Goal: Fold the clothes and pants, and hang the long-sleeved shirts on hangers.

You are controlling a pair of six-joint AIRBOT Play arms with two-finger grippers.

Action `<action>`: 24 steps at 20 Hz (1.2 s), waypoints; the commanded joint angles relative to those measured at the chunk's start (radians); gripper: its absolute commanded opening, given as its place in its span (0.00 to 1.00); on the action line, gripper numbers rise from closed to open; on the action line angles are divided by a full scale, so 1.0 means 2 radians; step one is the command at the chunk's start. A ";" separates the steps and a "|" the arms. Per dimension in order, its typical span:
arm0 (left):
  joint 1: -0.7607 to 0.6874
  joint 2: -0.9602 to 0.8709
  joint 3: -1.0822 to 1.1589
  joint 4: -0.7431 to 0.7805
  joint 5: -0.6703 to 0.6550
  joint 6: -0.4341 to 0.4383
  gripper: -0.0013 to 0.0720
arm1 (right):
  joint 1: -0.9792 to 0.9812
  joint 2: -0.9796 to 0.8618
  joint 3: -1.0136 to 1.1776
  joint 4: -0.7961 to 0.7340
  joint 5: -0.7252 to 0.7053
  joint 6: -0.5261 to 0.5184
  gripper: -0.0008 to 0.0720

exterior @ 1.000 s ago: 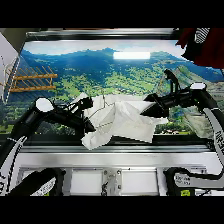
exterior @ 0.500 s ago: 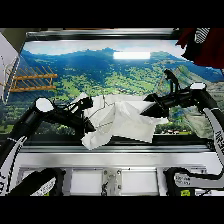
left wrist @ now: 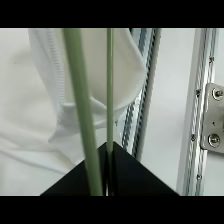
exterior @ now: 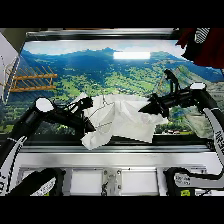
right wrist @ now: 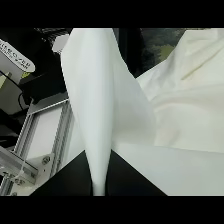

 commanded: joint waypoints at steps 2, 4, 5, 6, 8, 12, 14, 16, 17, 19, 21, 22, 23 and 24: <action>0.000 0.000 0.000 0.000 -0.001 0.001 0.04 | 0.000 0.000 0.000 -0.001 -0.002 0.001 0.04; 0.000 0.000 0.000 0.000 0.000 0.001 0.04 | 0.000 0.000 0.000 -0.001 -0.002 0.002 0.04; 0.000 0.000 0.000 0.000 -0.001 0.001 0.04 | 0.000 0.000 0.000 -0.001 -0.002 0.002 0.04; 0.000 0.000 0.000 0.000 -0.001 0.001 0.04 | 0.000 0.000 0.000 -0.001 -0.002 0.002 0.04; 0.000 0.000 0.000 0.000 -0.001 0.001 0.04 | 0.000 0.000 0.000 -0.001 -0.002 0.002 0.04; 0.000 0.000 0.000 0.005 -0.002 0.000 0.04 | 0.000 0.000 0.000 -0.001 -0.002 0.002 0.03; 0.000 0.000 0.000 0.005 -0.001 -0.002 0.61 | 0.000 0.000 0.000 -0.001 -0.002 0.002 0.03; 0.000 0.000 0.000 0.005 0.002 -0.013 0.64 | 0.000 0.000 0.000 -0.001 -0.002 0.002 0.03; 0.000 0.000 0.000 0.005 0.003 -0.013 0.64 | 0.000 0.000 0.000 -0.001 -0.002 0.002 0.03; 0.000 0.000 0.000 0.005 0.004 -0.013 0.64 | 0.000 0.000 0.000 0.000 -0.002 0.002 0.03; 0.003 0.000 0.000 0.004 0.004 -0.025 0.63 | 0.000 0.000 0.000 0.017 -0.001 0.002 0.03; 0.008 0.000 0.000 0.004 0.004 -0.034 0.64 | 0.000 0.000 0.000 0.029 -0.001 -0.003 0.03; 0.014 0.000 0.000 0.004 0.003 -0.045 0.64 | 0.000 0.000 0.000 0.040 -0.001 -0.011 0.03; 0.021 0.000 0.000 0.004 0.002 -0.055 0.64 | 0.000 0.000 0.000 0.050 -0.002 -0.013 0.03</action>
